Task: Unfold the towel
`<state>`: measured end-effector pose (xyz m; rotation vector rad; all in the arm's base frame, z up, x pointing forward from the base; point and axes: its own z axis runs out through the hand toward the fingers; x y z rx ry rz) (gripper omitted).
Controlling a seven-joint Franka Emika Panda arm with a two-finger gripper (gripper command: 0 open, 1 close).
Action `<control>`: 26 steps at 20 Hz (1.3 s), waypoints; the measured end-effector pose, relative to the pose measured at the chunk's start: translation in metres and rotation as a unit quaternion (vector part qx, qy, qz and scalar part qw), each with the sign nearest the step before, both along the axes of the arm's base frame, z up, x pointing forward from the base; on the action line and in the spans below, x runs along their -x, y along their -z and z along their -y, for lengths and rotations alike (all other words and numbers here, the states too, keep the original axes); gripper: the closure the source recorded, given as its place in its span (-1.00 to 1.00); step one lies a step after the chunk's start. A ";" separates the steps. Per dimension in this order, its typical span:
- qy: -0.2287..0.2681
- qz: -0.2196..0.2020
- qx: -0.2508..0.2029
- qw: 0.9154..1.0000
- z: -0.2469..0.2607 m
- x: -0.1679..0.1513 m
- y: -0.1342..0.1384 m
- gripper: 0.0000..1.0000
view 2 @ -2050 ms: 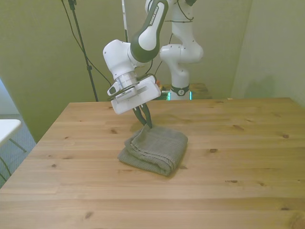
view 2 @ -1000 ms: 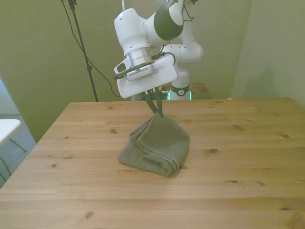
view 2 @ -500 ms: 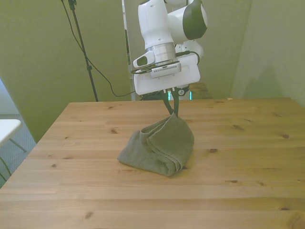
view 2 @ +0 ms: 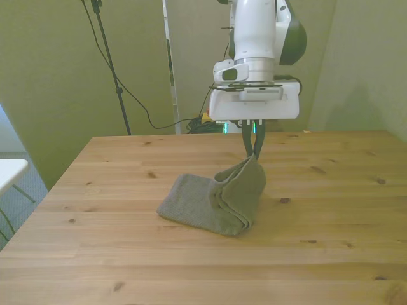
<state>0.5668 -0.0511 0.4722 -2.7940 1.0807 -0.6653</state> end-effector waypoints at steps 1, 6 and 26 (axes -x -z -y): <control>-0.001 0.008 0.013 1.000 -0.008 0.000 0.004 1.00; -0.021 0.005 0.022 1.000 -0.041 0.017 0.022 -1.00; -0.030 0.000 0.023 0.999 -0.052 0.033 0.025 -1.00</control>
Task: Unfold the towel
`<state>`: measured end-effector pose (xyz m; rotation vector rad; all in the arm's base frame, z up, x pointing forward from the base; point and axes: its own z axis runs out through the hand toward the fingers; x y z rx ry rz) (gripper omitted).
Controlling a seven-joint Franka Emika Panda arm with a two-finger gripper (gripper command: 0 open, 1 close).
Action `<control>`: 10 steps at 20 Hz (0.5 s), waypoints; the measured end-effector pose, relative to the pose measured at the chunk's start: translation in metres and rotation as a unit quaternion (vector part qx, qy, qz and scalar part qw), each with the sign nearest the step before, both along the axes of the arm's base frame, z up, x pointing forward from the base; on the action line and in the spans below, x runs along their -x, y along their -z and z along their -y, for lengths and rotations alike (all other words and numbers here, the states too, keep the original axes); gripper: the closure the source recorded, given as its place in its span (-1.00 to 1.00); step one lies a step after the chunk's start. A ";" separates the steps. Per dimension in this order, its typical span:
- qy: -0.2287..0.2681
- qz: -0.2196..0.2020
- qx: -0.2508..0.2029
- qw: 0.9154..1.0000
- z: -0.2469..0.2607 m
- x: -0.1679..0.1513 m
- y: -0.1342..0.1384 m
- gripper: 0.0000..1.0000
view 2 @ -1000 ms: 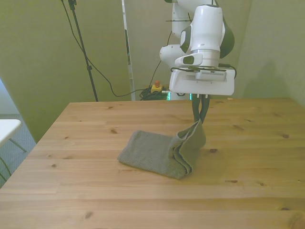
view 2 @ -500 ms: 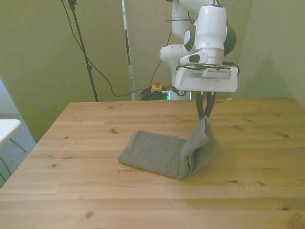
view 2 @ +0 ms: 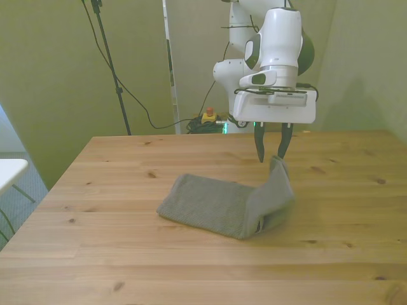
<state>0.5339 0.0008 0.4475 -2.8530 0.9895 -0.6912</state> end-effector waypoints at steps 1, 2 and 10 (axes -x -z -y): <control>-0.001 0.000 0.000 1.000 -0.001 0.000 0.000 -1.00; -0.003 0.000 0.000 1.000 -0.003 0.000 0.000 -1.00; -0.010 0.004 -0.001 1.000 -0.030 0.013 -0.020 -1.00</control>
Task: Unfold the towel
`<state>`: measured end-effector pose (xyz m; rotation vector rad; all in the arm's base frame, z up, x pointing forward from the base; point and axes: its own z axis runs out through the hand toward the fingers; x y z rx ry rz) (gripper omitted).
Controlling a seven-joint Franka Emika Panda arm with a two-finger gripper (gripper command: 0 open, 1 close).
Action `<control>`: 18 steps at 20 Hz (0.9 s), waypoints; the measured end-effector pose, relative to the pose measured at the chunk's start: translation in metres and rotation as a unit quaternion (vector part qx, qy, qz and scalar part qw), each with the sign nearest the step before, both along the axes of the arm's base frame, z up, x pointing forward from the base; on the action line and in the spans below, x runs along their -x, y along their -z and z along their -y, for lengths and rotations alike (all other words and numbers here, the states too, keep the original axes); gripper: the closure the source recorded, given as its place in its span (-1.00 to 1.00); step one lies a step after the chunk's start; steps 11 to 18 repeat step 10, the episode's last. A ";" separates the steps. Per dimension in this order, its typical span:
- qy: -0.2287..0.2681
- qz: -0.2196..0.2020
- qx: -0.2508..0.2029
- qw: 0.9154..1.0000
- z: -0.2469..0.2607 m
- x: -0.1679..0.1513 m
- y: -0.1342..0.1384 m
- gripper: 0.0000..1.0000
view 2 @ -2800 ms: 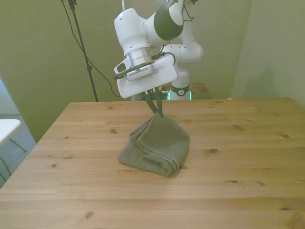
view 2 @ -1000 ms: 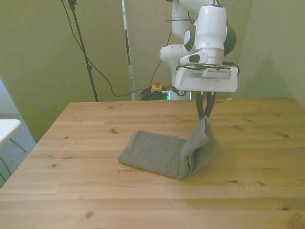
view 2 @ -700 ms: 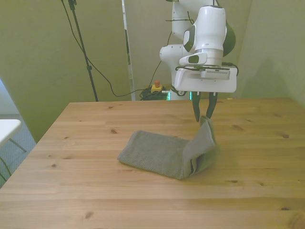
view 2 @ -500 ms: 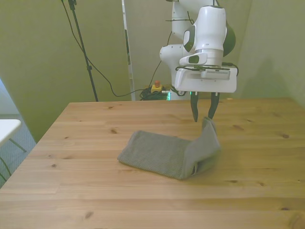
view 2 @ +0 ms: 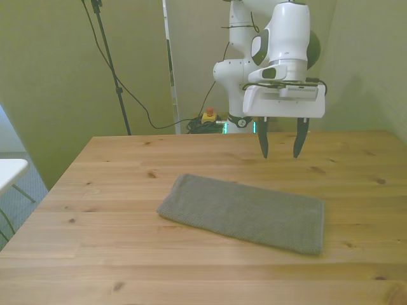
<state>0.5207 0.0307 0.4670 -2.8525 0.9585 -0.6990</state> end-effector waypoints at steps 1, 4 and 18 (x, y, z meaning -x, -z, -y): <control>0.011 -0.009 -0.001 1.000 -0.003 0.005 -0.004 -1.00; 0.061 -0.070 0.002 0.996 -0.011 0.028 -0.011 -1.00; 0.156 -0.141 -0.007 0.978 -0.033 0.087 -0.049 -1.00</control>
